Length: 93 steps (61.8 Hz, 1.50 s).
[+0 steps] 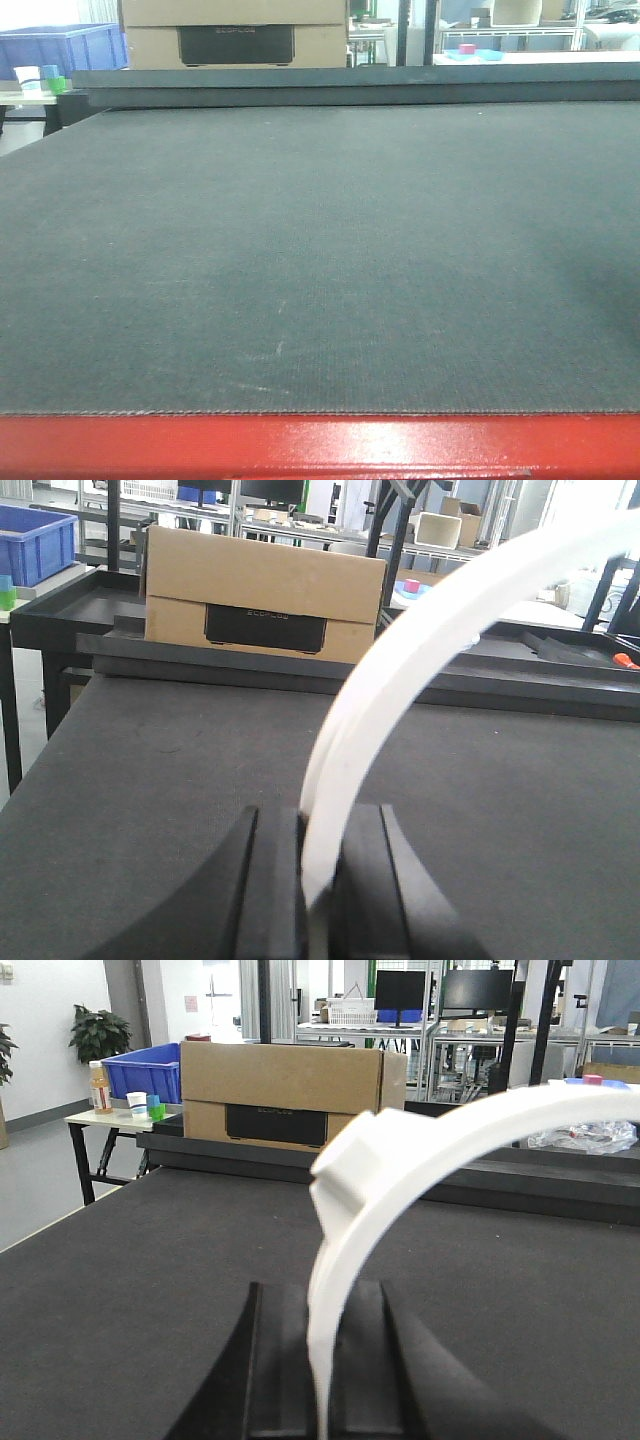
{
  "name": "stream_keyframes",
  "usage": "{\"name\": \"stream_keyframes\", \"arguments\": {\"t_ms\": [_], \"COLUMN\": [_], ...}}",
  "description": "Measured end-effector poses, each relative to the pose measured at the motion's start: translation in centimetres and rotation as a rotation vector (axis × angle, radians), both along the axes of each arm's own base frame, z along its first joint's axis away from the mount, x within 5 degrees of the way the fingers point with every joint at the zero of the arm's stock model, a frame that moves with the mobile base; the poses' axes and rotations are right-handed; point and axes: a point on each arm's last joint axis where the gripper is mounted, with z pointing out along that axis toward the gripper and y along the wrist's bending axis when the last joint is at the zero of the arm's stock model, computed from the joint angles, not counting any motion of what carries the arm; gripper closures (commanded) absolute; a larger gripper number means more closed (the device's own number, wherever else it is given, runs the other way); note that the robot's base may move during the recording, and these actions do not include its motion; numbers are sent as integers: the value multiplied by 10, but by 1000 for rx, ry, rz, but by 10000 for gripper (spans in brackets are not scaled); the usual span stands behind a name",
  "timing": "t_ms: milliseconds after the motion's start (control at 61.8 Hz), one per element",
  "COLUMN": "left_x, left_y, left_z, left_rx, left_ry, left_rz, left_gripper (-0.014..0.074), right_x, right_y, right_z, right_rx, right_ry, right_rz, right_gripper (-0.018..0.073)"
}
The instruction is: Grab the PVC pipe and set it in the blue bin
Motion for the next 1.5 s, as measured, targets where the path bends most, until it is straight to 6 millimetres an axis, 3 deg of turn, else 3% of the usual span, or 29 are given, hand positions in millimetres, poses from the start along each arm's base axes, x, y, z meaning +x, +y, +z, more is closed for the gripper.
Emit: {"name": "stream_keyframes", "arguments": {"t_ms": [1504], "left_x": [-1], "left_y": [0], "left_z": [0], "left_rx": [0], "left_ry": [-2], "left_rz": [0], "left_gripper": [707], "right_x": [0], "right_y": [0], "right_z": [0], "right_rx": [-1], "right_ry": [2], "right_rz": [0], "right_gripper": [727]}}
